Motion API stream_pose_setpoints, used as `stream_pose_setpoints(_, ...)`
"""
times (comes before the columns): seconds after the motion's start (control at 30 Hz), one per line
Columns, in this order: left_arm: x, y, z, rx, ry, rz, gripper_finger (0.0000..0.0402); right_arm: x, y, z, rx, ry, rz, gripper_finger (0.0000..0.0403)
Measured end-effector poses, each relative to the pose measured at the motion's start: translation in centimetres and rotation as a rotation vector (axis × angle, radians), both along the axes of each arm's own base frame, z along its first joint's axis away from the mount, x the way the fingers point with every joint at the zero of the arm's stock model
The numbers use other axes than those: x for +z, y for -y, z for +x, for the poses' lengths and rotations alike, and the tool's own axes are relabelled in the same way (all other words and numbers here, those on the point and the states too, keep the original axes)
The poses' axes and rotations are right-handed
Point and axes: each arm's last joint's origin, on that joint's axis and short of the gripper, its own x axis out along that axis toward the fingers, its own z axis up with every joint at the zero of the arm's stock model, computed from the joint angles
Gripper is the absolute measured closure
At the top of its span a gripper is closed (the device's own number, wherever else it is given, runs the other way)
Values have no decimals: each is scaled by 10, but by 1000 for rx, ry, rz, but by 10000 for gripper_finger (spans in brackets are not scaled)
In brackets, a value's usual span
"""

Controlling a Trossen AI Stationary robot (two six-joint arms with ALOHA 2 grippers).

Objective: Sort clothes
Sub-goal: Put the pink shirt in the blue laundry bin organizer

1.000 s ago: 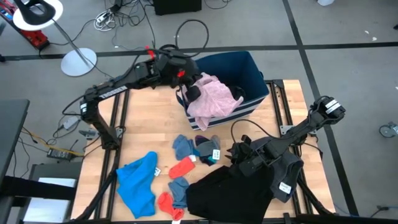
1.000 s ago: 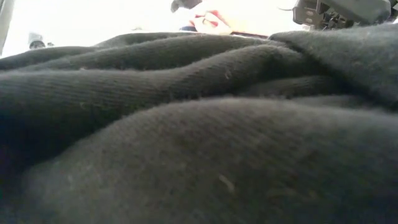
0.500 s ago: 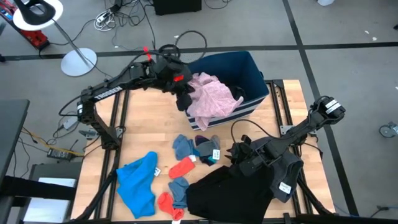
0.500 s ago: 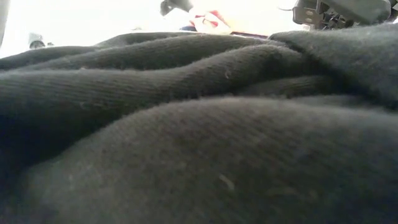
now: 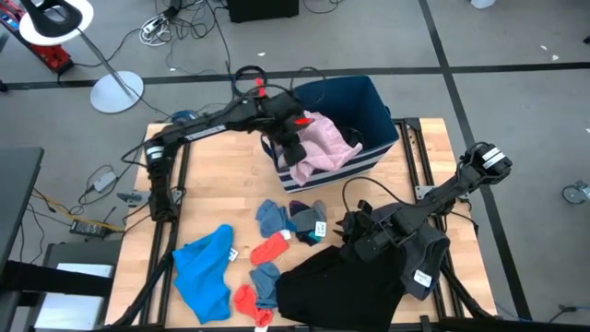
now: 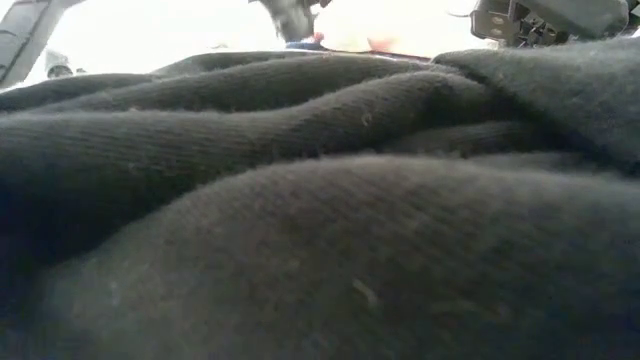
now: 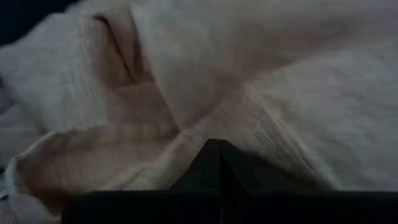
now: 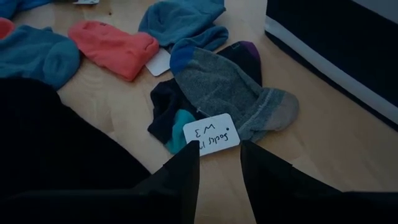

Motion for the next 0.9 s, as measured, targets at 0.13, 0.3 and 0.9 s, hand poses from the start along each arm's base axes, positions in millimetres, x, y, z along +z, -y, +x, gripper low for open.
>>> stream_pose_setpoints(0.13, -30, -16, 18, 20, -38, -15, 401, 0, 0, 0, 0, 0, 0, 285)
stream_pose_setpoints(0.3, -62, -33, 35, 73, -48, -43, 401, 0, 0, 0, 0, -1, -1, 285)
stream_pose_setpoints(0.9, -100, -43, 45, 124, -139, -100, 401, 0, 0, 0, 0, -2, -1, 285)
